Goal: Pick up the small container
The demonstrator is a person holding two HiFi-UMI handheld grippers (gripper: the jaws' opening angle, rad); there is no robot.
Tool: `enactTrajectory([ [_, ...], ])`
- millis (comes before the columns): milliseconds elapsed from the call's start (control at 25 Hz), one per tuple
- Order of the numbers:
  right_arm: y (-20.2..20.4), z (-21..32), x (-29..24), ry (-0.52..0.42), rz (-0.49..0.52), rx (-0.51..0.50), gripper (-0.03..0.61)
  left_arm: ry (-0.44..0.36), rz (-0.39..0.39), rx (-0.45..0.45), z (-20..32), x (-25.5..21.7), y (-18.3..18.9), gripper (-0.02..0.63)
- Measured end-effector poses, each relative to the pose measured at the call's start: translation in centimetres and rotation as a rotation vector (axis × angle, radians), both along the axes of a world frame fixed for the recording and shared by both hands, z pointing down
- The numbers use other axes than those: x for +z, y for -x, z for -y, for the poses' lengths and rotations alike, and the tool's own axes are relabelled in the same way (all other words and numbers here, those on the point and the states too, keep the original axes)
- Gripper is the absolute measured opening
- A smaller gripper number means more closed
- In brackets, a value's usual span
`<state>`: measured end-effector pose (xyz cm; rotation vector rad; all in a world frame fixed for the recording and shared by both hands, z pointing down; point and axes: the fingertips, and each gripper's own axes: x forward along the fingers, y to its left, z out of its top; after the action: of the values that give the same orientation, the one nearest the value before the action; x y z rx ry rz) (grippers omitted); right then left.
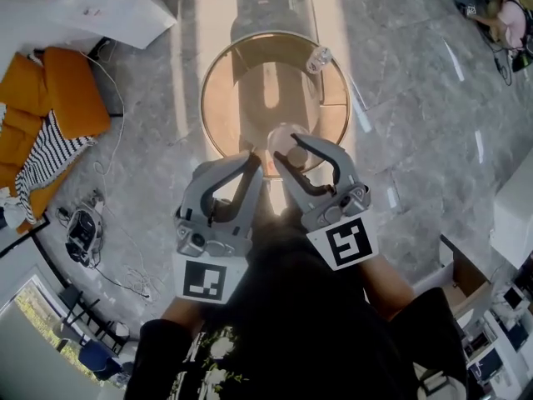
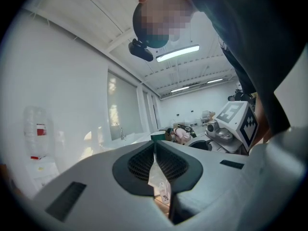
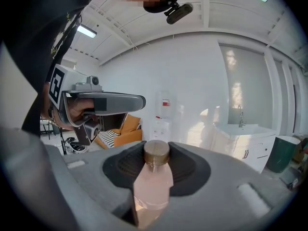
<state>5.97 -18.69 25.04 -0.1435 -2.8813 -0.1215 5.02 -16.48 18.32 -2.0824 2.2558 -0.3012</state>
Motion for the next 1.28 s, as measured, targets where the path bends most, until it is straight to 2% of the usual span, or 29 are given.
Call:
enactTrajectory([
  [680, -1.0, -1.3, -8.4, -0.009, 0.069, -0.018, 0.133, -0.059, 0.047, -0.060, -4.0, -6.5, 0.6, 0.021],
  [920, -1.4, -2.1, -11.4, -0.035, 0.102, -0.036, 0.133, -0.054, 0.065, -0.041, -4.9, -7.4, -0.1, 0.021],
  [1120, -2.6, -2.1, -13.8, -0.056, 0.134, -0.053, 0.133, -0.054, 0.078, 0.021, -4.2, -8.5, -1.5, 0.021],
  [1280, -2.8, -1.6, -15.3, -0.088, 0.169, -0.038, 0.133, -0.073, 0.099, 0.012, -3.8, -9.6, -1.5, 0.021],
])
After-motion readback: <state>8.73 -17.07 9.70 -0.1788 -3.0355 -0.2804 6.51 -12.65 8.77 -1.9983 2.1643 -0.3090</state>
